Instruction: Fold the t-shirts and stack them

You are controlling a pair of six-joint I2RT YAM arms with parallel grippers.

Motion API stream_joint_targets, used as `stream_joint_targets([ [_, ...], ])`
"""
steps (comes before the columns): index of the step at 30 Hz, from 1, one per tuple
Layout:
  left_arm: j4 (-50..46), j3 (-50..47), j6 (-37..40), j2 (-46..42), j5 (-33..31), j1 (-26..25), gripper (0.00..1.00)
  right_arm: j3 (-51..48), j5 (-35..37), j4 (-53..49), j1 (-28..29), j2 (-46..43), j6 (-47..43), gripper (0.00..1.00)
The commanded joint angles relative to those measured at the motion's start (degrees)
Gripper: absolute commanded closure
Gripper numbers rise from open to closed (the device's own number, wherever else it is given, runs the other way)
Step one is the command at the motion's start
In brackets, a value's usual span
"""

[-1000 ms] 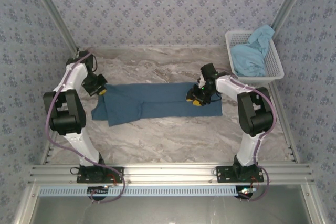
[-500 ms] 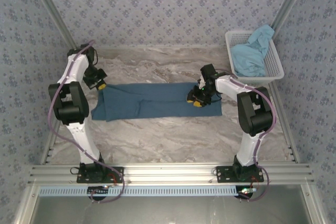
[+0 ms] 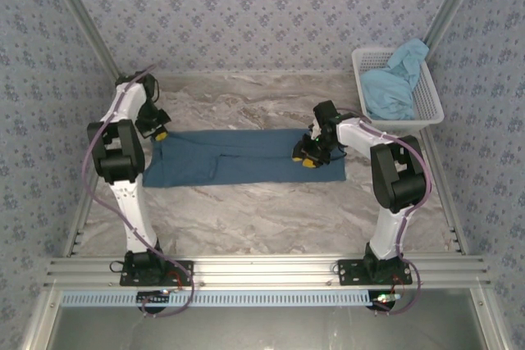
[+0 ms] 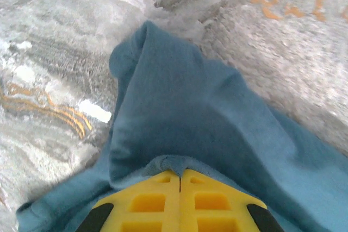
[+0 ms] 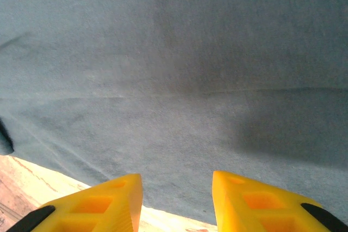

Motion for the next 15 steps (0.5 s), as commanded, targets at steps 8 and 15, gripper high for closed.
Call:
stream_joint_targets([
  [8, 3.4, -3.7, -0.8, -10.8, -15.2, -3.4, 0.42, -2.0, 2.3, -0.1, -2.0, -7.1, -1.7, 0.58],
  [15, 10.6, -21.9, -11.7, -22.8, 0.7, -6.2, 0.66, -0.5, 2.8, 1.6, -5.5, -4.7, -3.2, 0.59],
])
